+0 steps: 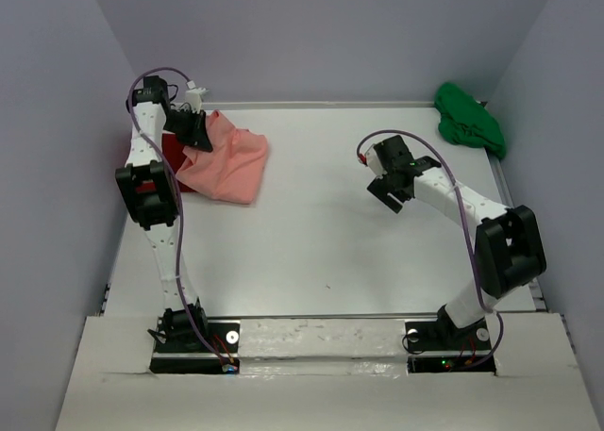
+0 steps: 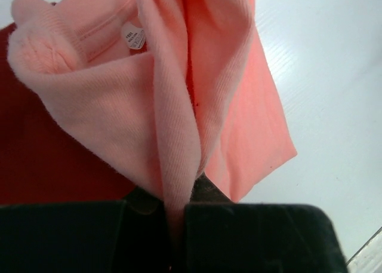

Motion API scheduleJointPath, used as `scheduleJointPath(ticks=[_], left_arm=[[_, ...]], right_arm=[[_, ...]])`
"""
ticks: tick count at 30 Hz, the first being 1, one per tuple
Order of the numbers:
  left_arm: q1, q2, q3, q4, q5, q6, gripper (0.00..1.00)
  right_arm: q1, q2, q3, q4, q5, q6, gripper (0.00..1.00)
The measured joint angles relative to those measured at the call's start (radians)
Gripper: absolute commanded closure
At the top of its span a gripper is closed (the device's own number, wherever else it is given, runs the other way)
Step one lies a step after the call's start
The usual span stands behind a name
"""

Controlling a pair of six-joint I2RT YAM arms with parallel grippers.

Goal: Fold and stack the t-shirts
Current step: Neatly place the folded tshirt to the corner

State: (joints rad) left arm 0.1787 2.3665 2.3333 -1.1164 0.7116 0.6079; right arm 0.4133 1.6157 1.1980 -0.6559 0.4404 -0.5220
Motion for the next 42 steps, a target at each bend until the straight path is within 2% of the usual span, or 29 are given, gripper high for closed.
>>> scheduleJointPath(ticks=[13, 25, 42], left_arm=[[0.009, 0.0, 0.039, -0.003, 0.036, 0.001, 1.0], [0.078, -0.006, 0.039, -0.003, 0.012, 0.001, 1.0], [0.14, -0.126, 0.084, -0.013, -0.036, 0.001, 1.0]], right_arm=[[0.0, 0.021, 0.013, -0.019, -0.005, 0.01, 0.1], [0.008, 0.051, 0.025, -0.037, -0.007, 0.019, 0.1], [0.027, 0.103, 0.061, -0.079, -0.011, 0.03, 0.1]])
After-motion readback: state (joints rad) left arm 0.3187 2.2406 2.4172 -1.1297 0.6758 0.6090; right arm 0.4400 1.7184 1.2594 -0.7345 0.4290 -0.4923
